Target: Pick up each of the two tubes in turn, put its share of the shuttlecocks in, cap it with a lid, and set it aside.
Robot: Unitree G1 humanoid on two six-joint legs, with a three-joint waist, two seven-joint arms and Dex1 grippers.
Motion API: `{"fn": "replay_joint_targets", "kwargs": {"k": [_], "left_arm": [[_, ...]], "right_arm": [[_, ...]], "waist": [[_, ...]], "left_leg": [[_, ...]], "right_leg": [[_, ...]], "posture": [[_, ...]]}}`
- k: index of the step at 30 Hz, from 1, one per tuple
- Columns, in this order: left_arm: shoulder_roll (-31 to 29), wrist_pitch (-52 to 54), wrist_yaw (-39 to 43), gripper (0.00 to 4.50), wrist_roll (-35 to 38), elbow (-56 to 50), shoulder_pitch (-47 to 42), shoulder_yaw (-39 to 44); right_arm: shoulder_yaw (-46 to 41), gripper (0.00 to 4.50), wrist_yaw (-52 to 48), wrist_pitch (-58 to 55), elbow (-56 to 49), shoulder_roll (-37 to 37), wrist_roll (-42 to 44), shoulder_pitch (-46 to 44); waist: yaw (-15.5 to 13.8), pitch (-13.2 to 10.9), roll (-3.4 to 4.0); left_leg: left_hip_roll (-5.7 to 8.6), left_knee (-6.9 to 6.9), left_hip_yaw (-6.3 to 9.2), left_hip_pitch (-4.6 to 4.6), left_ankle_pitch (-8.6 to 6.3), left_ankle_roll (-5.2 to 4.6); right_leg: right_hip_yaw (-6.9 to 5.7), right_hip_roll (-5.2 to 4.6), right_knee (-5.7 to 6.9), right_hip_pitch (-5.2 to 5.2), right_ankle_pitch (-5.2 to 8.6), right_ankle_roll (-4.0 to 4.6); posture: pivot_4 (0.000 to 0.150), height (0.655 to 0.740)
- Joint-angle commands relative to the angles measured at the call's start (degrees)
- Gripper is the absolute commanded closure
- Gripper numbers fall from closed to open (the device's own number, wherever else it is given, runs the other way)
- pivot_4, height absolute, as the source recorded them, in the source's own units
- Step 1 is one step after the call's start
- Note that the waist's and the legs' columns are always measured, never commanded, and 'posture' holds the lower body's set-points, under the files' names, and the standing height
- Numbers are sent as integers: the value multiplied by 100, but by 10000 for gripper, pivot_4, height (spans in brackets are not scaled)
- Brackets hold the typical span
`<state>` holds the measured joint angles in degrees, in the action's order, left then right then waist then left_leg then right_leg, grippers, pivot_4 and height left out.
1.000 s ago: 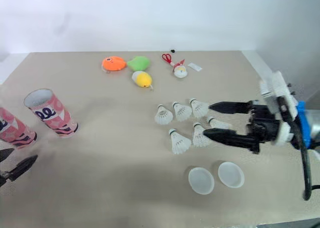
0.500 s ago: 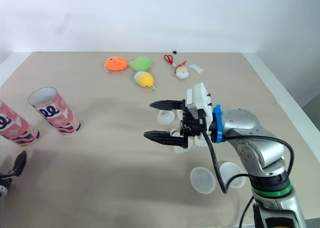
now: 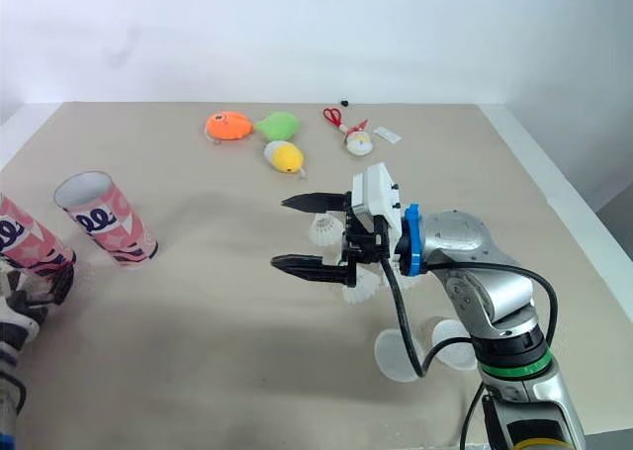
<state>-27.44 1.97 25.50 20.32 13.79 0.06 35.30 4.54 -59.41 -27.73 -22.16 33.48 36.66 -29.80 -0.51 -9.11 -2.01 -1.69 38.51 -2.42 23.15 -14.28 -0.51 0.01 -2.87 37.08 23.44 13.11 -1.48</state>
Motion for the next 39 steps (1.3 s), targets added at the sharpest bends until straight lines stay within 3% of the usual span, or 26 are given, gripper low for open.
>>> {"fn": "replay_joint_targets", "kwargs": {"k": [1, 17, 21, 30, 34, 39], "left_arm": [[-238, -173, 28, 0, -39, 359, -247, -53], [-506, -289, 20, 0, 65, 828, -597, -118], [-519, -299, 66, 11992, 81, 834, -579, -128], [-593, -196, 65, 11992, 201, 384, -241, 27], [-1548, 591, 1244, 11992, 883, -519, 493, 509], [-3012, 1450, 3174, 11992, 1094, -1171, 1893, 1082]], "right_arm": [[-51, 1081, 84, 83, -129, -50, -20, 7], [-93, 1081, 256, -315, -357, -71, 269, 169], [-96, 0, 267, -345, -376, -73, 269, 186], [-154, 0, 418, -457, -596, -63, 367, 437], [-441, 0, 678, -542, -936, 40, 520, 885], [-708, 0, 918, -536, -1442, 198, 561, 1725]], "waist": [[0, 0, 0], [3, 0, 0], [4, 0, 0], [5, 0, 0], [30, 3, -47], [22, -3, -25]], "left_leg": [[0, 0, 0, 0, 0, 0], [0, -7, 0, 3, 0, 1], [0, -8, 1, 3, -1, 1], [1, -17, 2, 7, -4, 7], [-5, -29, 4, 26, -7, 27], [-8, -73, 1, 31, -5, 58]], "right_leg": [[0, -1, 0, 1, 0, 0], [-6, -28, -3, 4, 1, 1], [-7, -32, -4, 4, 1, 2], [-9, -54, -8, 10, 5, 10], [-15, -59, -4, 39, 25, 44], [-58, -86, -11, 66, 43, 75]], "posture": [[1500, 7400], [1500, 7400], [1500, 7400], [1500, 7400], [1500, 7400], [1500, 7400]]}}
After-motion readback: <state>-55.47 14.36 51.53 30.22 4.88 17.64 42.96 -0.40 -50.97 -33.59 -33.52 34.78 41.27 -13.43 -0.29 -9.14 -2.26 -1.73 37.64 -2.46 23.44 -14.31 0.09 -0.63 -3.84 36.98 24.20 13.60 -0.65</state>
